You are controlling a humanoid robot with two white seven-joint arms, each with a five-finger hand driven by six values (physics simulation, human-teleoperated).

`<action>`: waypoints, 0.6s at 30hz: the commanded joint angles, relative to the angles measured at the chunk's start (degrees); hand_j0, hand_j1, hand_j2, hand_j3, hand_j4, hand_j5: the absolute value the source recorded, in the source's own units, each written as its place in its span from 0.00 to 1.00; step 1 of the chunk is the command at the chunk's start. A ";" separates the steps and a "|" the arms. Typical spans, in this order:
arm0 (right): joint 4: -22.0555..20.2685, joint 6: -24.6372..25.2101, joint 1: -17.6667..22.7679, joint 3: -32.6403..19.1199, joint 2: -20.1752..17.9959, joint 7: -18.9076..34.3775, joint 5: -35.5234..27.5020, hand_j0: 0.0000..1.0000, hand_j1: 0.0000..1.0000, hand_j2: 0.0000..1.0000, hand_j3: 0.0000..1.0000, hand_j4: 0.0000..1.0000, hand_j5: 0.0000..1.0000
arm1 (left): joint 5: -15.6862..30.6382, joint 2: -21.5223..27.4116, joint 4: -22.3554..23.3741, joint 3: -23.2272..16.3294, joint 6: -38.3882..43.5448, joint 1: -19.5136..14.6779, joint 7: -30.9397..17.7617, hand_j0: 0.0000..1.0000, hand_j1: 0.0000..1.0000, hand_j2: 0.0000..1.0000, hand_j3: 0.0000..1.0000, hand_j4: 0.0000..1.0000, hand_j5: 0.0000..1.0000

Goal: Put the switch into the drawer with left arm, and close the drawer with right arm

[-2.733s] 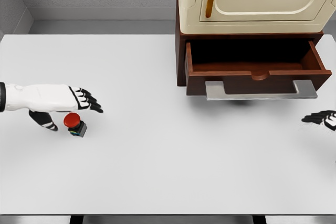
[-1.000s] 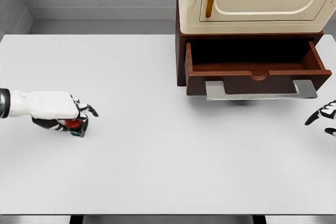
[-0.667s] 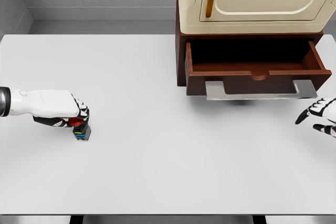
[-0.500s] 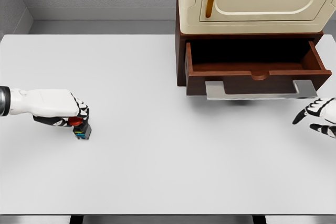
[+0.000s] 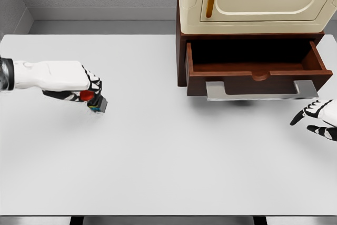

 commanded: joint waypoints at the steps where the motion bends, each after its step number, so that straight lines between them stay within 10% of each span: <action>1: 0.01 0.17 0.00 0.00 0.03 -0.02 -0.45 0.57 0.57 0.57 0.57 0.57 0.57 | 0.48 -2.35 -0.07 0.04 0.12 -0.09 -0.01 0.33 0.33 0.33 0.33 0.33 0.33; 18: 0.01 0.17 -0.44 -0.08 0.20 -0.02 -0.71 0.58 0.58 0.58 0.58 0.58 0.58 | 5.14 -9.64 2.65 0.39 0.12 -4.31 -0.01 0.32 0.32 0.32 0.32 0.32 0.32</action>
